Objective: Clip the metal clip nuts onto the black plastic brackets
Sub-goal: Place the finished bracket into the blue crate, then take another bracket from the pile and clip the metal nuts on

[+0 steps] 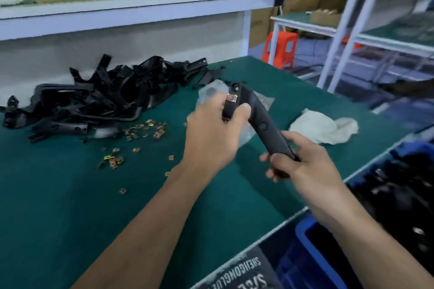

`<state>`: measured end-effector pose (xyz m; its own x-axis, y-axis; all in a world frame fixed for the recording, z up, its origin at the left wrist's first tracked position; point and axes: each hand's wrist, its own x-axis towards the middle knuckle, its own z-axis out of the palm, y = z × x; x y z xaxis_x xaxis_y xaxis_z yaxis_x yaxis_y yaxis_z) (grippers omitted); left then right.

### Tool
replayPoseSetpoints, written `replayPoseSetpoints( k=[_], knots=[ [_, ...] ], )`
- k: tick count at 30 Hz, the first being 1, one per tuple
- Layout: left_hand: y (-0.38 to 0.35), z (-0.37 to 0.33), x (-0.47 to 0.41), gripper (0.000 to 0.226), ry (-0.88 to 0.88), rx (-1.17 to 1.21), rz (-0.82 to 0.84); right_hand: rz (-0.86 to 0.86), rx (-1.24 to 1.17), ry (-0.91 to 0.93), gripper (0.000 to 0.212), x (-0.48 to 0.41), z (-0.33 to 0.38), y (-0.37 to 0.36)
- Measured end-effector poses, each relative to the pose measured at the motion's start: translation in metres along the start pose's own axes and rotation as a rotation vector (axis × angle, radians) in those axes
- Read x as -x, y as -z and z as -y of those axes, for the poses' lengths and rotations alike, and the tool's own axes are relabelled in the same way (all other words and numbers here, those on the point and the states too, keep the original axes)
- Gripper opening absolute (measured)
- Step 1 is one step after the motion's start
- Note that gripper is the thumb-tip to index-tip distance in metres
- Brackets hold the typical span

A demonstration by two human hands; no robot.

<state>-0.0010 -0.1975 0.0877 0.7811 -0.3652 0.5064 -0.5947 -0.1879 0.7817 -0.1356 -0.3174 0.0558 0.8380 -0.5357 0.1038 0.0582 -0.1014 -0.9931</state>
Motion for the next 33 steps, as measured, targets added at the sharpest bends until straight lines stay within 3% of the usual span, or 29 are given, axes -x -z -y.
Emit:
replayPoseSetpoints(
  k=[3, 5, 7, 12, 15, 17, 20, 21, 24, 27, 30, 33],
  knots=[
    [-0.063, -0.047, 0.018, 0.039, 0.051, 0.174, 0.293, -0.259, -0.104, -0.042, 0.017, 0.044, -0.003, 0.080],
    [-0.112, -0.073, 0.037, 0.035, 0.212, 0.419, 0.497, -0.388, -0.183, -0.078, 0.005, 0.075, -0.009, 0.130],
    [-0.162, -0.093, 0.059, 0.025, 0.426, 0.582, 0.671, -0.474, -0.271, -0.177, 0.007, 0.107, -0.020, 0.172],
    [-0.276, -0.127, 0.126, 0.027, 0.803, 0.535, 1.077, -0.791, -0.421, -0.451, 0.015, 0.190, -0.072, 0.247],
    [-0.322, -0.148, 0.151, 0.017, 0.925, 0.541, 1.218, -1.012, -0.535, -0.462, 0.018, 0.214, -0.090, 0.281],
    [-0.346, -0.162, 0.156, 0.013, 0.975, 0.617, 1.257, -1.147, -0.629, -0.385, 0.016, 0.211, -0.088, 0.304],
    [-0.375, -0.176, 0.155, 0.061, 0.962, 0.655, 1.324, -1.212, -0.802, -0.224, 0.014, 0.193, -0.082, 0.334],
    [-0.381, -0.176, 0.156, 0.067, 0.935, 0.614, 1.348, -1.207, -0.834, -0.217, 0.016, 0.186, -0.082, 0.337],
    [-0.386, -0.163, 0.159, 0.046, 0.817, 0.365, 1.365, -1.212, -0.778, -0.317, 0.020, 0.170, -0.094, 0.328],
    [-0.387, -0.131, 0.165, 0.044, 0.712, 0.255, 1.285, -1.179, -0.704, -0.374, 0.023, 0.160, -0.110, 0.301],
    [-0.381, -0.112, 0.163, 0.022, 0.701, 0.304, 1.171, -1.093, -0.724, -0.375, 0.019, 0.142, -0.121, 0.273],
    [-0.370, -0.119, 0.155, 0.022, 0.707, 0.414, 1.049, -0.917, -0.645, -0.298, 0.021, 0.115, -0.110, 0.249]
  ],
)
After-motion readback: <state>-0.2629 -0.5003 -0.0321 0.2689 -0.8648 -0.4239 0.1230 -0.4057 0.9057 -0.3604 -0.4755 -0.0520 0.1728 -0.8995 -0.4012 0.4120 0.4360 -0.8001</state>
